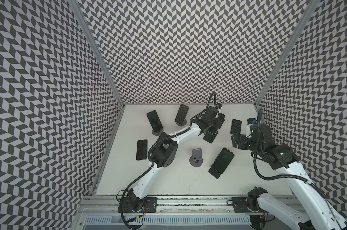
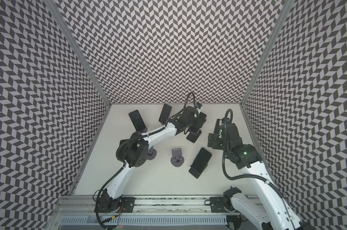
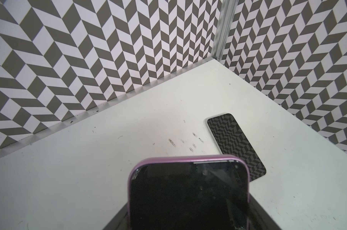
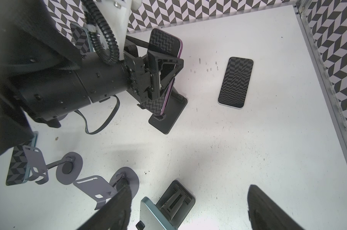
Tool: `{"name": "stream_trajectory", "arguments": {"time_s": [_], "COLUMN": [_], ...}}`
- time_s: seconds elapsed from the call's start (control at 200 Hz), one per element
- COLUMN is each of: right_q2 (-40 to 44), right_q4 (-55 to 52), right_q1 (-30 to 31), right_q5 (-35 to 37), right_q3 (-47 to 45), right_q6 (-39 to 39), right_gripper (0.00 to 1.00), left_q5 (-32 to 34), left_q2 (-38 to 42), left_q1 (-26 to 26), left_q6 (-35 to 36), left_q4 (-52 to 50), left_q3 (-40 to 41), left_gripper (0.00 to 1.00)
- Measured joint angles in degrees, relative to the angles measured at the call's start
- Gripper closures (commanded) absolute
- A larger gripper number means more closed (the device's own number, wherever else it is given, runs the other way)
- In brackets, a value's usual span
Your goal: Remove the phone from the phone stand
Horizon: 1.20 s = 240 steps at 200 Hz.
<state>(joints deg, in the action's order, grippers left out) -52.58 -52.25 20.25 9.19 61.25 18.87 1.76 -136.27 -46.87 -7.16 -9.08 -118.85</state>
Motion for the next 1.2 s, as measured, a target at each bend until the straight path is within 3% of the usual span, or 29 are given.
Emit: {"name": "stream_trajectory", "arguments": {"time_s": [0.551, 1.202], "right_q2": [-0.92, -1.51], "right_q4": [0.04, 1.6], "right_q1": [0.0, 0.11], "right_q5": [-2.08, -7.87], "right_q3": [0.31, 0.55], "right_q6": [0.66, 3.32], "right_gripper": [0.13, 0.16], "left_q5": [-0.37, -0.31], "left_q2": [7.1, 18.73], "left_q1": [0.02, 0.44], "left_q6": [-0.22, -0.61], "left_q4": [0.5, 1.77], "left_q3": [3.41, 16.37], "left_gripper": [0.52, 0.53]}}
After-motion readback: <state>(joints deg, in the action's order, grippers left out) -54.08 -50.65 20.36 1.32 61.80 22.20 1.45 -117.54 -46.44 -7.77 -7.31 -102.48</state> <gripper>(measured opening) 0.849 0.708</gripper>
